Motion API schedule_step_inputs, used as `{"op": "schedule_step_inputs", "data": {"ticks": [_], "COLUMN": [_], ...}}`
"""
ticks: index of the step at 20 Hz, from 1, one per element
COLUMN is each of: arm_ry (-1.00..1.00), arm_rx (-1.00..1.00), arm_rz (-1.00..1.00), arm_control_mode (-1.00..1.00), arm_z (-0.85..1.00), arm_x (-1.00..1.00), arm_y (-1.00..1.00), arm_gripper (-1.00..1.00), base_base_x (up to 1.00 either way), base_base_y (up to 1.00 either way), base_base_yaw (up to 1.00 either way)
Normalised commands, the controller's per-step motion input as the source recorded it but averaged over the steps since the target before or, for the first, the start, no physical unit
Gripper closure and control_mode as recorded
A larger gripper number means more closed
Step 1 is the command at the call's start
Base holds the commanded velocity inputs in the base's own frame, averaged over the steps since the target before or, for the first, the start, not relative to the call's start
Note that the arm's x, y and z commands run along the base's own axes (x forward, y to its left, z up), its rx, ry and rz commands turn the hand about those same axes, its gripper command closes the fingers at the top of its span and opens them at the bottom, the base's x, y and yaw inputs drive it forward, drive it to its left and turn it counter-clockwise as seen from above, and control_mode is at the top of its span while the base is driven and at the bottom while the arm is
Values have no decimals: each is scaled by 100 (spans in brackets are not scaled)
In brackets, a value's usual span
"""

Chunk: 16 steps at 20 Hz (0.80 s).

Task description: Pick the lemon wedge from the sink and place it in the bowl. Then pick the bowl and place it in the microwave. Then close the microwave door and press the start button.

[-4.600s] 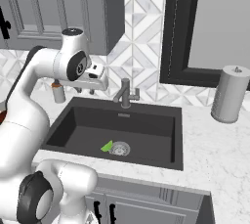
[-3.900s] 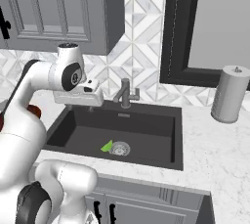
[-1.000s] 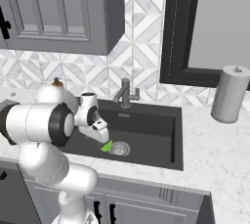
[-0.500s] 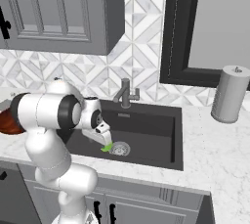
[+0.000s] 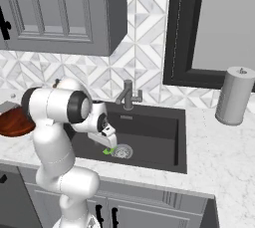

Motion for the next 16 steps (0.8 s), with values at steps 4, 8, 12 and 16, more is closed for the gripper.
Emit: {"op": "schedule_step_inputs", "data": {"ticks": [4,8,12,16], "arm_ry": [0,0,0,0], "arm_rx": [0,-2,0,-2], "arm_rz": [0,0,0,0], "arm_control_mode": [-100,-100,-100,-100], "arm_z": [-26,-32,-29,-31], "arm_x": [21,21,26,28], "arm_y": [0,0,0,0], "arm_gripper": [-100,-100,-100,-100], "base_base_x": [0,0,0,0], "base_base_y": [0,0,0,0], "base_base_yaw": [0,0,0,0]}}
